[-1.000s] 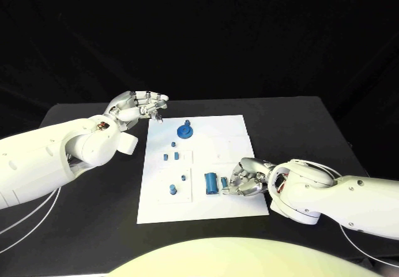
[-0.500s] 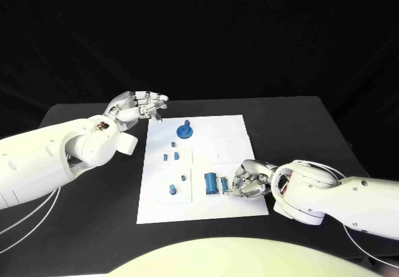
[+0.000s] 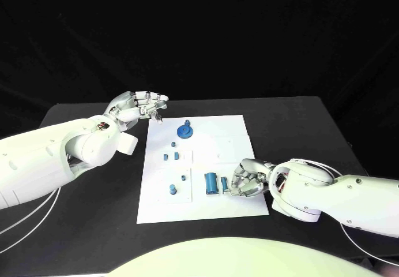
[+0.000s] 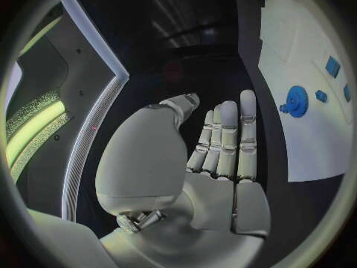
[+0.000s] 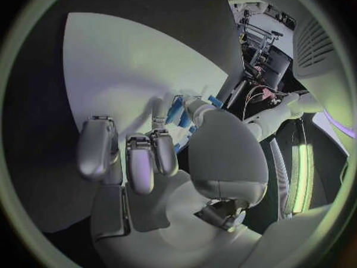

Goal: Assemble the parts on the task board

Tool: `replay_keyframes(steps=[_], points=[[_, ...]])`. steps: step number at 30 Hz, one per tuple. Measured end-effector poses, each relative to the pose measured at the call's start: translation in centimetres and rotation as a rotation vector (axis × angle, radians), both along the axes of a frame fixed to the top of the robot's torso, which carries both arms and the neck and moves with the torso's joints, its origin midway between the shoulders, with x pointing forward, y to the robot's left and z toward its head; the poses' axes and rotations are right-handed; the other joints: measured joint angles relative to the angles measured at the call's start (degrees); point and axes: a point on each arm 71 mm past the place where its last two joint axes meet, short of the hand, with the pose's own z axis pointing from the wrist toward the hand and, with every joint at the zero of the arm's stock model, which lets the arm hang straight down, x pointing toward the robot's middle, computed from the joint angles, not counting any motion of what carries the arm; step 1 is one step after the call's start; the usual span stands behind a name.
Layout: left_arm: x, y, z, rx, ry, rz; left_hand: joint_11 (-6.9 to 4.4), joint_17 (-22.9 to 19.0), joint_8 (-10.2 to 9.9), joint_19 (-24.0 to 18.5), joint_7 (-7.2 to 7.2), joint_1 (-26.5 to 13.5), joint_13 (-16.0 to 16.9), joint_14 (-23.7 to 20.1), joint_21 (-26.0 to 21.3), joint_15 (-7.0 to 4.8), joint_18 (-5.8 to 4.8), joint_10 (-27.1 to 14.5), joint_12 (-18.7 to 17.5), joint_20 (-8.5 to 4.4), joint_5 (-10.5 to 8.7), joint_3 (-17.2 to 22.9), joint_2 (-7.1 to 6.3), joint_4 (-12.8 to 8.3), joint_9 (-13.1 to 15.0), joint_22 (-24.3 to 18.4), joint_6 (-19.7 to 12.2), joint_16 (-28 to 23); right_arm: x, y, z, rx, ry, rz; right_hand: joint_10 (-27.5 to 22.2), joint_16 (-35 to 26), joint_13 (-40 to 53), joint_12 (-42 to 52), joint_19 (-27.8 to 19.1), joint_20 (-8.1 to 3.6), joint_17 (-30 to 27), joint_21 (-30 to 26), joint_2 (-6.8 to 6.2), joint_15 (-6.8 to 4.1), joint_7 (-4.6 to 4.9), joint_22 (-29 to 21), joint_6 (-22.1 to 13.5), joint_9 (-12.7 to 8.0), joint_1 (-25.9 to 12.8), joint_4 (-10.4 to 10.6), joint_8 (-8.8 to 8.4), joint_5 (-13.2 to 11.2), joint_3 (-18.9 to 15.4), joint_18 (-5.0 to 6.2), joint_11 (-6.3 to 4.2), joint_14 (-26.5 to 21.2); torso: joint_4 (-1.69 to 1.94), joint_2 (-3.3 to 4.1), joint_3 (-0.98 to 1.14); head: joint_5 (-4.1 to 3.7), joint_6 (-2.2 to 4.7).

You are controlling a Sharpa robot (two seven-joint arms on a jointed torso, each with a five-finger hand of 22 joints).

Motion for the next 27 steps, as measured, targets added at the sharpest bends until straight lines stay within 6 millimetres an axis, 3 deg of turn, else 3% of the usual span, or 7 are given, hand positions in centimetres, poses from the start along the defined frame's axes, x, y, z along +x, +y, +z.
replay_keyframes(steps=[27], points=[[-0.02,-0.07,-0.02,0.003,-0.001,-0.003,0.00,0.01,0.00,0.00,0.00,0.00,0.01,0.00,0.00,0.00,0.00,0.00,0.22,-0.01,0.00,0.00,0.00,0.00,0.01,0.01,0.00,0.00,0.40,0.34,-0.27,-0.014,0.002,0.013,0.00,0.00,0.00,0.00,0.00,0.00,-0.02,-0.26,0.53,0.00,0.10,0.03,0.32,0.01,1.55,-0.40,0.00,-0.10,0.07,0.00,0.00,0.00,-0.04,-0.03,-0.01,-0.01,0.00]])
